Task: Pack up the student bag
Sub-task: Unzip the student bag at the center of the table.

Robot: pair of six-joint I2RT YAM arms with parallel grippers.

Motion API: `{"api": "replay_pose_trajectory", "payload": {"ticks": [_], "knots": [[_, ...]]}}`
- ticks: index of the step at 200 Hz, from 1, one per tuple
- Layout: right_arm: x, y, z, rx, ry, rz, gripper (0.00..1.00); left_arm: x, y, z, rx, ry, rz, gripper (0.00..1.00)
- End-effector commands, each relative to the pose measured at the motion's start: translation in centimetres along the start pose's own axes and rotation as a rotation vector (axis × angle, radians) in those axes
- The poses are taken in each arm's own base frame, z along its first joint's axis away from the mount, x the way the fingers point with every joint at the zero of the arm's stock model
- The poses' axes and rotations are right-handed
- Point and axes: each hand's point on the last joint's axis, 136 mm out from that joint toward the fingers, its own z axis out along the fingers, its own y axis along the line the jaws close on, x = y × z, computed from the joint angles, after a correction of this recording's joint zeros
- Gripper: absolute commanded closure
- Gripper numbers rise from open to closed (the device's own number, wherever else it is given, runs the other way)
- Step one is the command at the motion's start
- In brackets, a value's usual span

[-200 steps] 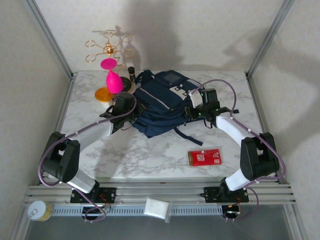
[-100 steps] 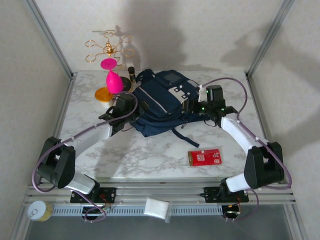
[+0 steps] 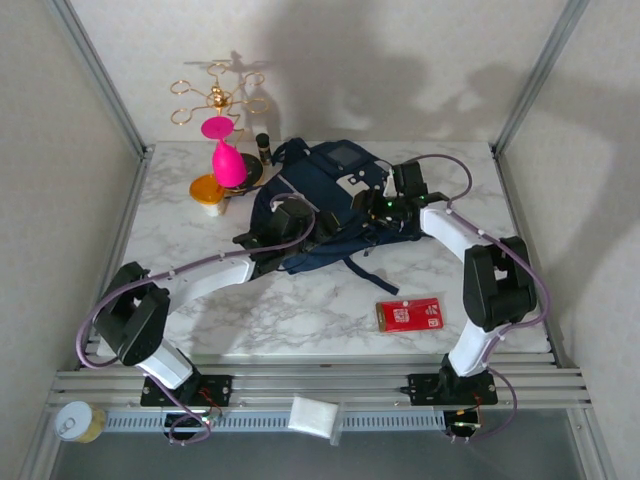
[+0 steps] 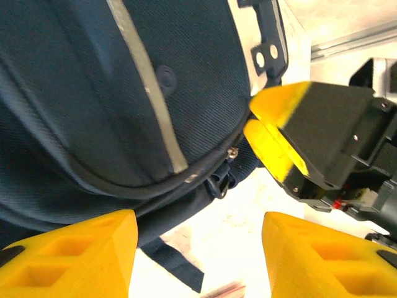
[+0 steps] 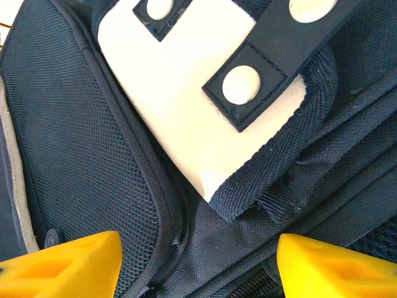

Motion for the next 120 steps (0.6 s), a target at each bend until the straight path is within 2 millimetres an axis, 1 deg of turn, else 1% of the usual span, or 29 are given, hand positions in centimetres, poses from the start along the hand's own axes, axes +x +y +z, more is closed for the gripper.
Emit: {"api": "replay_pose_trajectory", "payload": {"ticks": [1, 28, 34, 46, 56, 73, 92, 100, 111, 120], "knots": [[0.0, 0.4, 0.8, -0.005, 0.035, 0.017, 0.32, -1.0, -1.2, 0.4, 0.019, -0.060, -0.013, 0.44], [0.1, 0.0, 1.3, 0.029, 0.040, 0.011, 0.35, -1.4, -0.7, 0.2, -0.004, -0.092, -0.013, 0.44], [0.0, 0.1, 1.3, 0.023, 0.037, 0.013, 0.36, -1.4, -0.5, 0.2, -0.010, -0.094, -0.012, 0.44], [0.4, 0.9, 1.4, -0.015, 0.050, 0.006, 0.41, -1.4, -0.1, 0.3, -0.031, -0.098, -0.006, 0.44], [0.8, 1.0, 1.6, 0.002, 0.061, 0.004, 0.42, -1.4, 0.1, 0.2, -0.040, -0.101, -0.001, 0.44], [0.9, 2.0, 1.2, -0.015, 0.068, 0.000, 0.45, -1.5, 0.7, 0.2, -0.067, -0.108, 0.006, 0.44], [0.7, 3.2, -0.1, -0.004, 0.016, -0.004, 0.46, -1.6, 1.1, 0.2, -0.082, -0.116, 0.007, 0.45], [0.6, 3.3, -0.6, 0.007, -0.006, 0.008, 0.46, -1.5, 1.2, 0.2, -0.083, -0.116, 0.009, 0.45], [0.5, 3.3, -0.5, 0.000, -0.020, 0.023, 0.47, -1.5, 1.3, 0.3, -0.085, -0.116, 0.008, 0.45], [0.7, 3.0, 0.1, 0.002, -0.010, 0.038, 0.50, -1.5, 1.4, 0.4, -0.089, -0.116, 0.008, 0.45]]}}
